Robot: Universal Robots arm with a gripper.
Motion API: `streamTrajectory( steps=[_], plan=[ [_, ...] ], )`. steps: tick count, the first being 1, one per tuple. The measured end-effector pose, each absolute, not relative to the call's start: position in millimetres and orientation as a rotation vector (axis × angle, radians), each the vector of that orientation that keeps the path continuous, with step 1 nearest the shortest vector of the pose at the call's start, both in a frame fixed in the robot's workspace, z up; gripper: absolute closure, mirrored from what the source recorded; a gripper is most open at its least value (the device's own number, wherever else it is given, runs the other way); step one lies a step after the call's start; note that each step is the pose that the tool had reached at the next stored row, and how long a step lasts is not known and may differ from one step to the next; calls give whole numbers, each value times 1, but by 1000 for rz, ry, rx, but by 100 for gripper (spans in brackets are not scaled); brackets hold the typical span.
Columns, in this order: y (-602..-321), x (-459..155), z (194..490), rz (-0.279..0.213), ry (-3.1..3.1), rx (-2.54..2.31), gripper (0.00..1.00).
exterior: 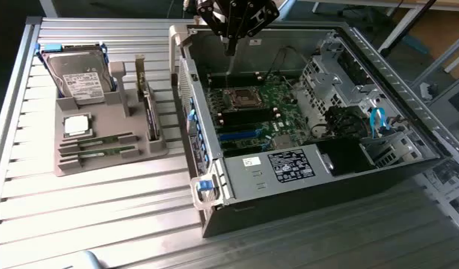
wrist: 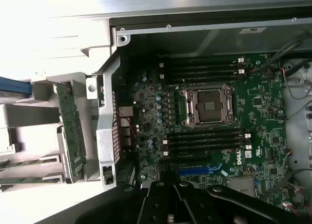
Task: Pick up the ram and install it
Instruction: 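Reach for the ram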
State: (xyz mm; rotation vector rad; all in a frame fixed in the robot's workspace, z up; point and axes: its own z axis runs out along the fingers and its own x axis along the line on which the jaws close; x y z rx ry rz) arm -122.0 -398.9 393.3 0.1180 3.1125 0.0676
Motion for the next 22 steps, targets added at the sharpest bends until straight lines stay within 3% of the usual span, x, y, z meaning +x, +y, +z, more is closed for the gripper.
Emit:
streamTrajectory(
  steps=[22],
  plan=[
    [-399,-126,393,67,3112,118,89]
  ],
)
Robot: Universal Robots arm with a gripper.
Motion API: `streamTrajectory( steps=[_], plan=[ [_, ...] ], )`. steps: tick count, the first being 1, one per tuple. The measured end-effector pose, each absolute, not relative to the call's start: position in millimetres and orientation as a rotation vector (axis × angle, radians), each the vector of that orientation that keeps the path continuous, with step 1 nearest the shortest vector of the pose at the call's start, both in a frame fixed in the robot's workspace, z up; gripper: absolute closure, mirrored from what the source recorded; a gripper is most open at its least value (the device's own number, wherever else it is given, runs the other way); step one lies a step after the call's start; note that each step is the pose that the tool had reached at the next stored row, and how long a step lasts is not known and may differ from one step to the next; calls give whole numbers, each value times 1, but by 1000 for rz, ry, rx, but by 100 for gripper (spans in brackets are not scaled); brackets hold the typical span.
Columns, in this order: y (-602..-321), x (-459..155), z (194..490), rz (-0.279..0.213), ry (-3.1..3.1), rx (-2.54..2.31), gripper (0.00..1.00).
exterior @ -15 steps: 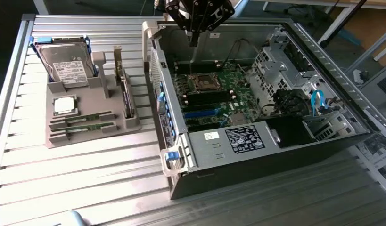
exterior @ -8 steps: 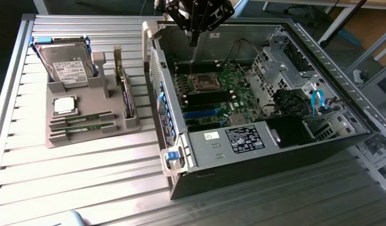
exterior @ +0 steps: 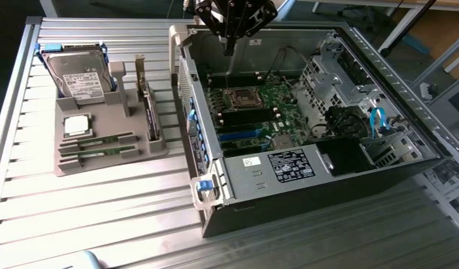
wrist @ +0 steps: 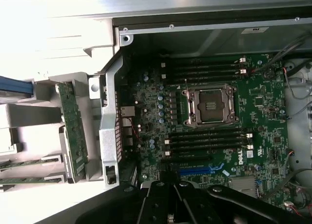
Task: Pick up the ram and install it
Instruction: 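Reach for the ram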
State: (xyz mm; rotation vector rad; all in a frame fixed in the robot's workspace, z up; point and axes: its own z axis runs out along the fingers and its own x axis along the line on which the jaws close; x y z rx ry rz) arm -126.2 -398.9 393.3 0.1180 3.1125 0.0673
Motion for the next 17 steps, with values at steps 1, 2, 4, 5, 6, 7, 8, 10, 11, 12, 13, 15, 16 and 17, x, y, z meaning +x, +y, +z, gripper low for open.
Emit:
streamTrajectory(
  steps=[1,2,4,5,6,7,8,10,11,12,13,15,16,17],
  plan=[
    [-399,-127,393,67,3112,118,89],
    [-399,-128,393,67,3112,118,89],
    [-399,-130,393,67,3113,118,89],
    [-399,-131,393,67,3113,118,89],
    [-399,-132,393,67,3112,118,89],
    [-399,-133,393,67,3112,118,89],
    [-399,-134,393,67,3112,118,89],
    [-399,-136,393,67,3113,118,89],
    [-399,-137,393,67,3112,118,89],
    [-399,-138,393,67,3112,118,89],
    [-399,-139,393,67,3112,118,89],
    [-399,-141,393,67,3112,118,89],
    [-399,-141,393,67,3112,118,89],
    [-399,-142,393,67,3112,118,89]
  ],
)
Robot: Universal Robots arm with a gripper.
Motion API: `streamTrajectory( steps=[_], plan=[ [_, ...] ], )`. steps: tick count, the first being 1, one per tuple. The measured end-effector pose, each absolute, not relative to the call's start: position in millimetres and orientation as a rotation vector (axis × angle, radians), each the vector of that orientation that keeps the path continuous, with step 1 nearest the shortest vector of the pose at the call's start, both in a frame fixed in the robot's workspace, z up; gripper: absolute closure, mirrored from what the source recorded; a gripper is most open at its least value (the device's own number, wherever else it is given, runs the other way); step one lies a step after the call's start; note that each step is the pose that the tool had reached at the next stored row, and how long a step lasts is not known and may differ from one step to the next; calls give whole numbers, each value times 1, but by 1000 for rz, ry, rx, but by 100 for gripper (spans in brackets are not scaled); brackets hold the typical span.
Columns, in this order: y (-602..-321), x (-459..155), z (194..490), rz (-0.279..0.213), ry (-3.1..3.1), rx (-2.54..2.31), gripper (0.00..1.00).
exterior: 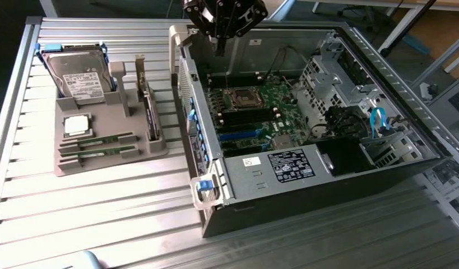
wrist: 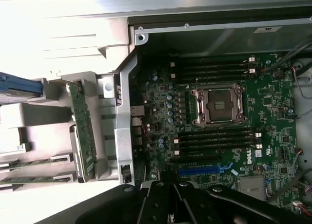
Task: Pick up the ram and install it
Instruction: 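Reach for the ram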
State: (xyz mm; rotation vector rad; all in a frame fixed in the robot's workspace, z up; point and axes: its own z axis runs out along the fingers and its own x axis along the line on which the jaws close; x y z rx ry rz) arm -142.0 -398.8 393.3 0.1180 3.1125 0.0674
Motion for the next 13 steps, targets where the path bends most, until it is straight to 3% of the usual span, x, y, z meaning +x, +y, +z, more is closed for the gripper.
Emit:
streamTrajectory(
  steps=[13],
  plan=[
    [-399,-159,393,67,3113,118,89]
  ],
)
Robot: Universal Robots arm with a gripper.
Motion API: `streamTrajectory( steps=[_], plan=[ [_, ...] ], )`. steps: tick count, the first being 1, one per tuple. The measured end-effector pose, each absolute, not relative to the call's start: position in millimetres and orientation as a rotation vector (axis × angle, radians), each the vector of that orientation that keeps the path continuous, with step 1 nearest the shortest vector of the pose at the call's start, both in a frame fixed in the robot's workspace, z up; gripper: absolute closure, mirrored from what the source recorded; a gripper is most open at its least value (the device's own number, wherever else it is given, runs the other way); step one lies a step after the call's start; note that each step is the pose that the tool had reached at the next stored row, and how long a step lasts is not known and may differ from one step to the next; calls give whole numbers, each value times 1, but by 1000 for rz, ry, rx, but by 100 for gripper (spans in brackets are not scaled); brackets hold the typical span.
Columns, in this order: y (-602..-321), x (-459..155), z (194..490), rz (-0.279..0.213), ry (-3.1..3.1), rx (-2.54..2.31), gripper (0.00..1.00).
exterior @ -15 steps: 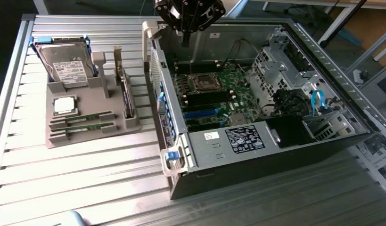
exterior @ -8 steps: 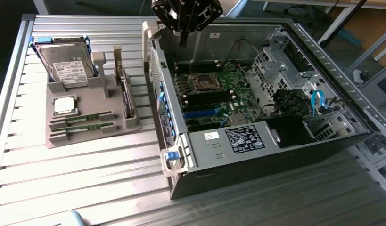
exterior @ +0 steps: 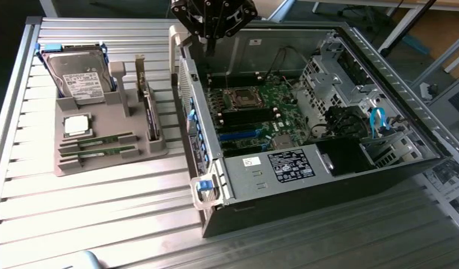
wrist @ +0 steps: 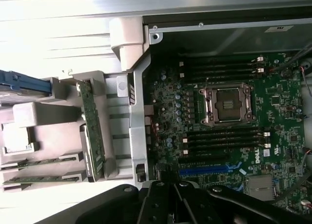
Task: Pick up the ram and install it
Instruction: 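Reach for the ram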
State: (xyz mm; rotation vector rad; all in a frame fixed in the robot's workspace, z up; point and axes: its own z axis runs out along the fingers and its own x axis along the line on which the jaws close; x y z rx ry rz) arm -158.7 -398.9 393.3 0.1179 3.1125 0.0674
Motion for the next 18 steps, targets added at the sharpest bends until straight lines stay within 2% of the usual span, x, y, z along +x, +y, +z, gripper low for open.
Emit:
streamTrajectory(
  steps=[18],
  plan=[
    [-399,-182,393,67,3112,118,89]
  ],
)
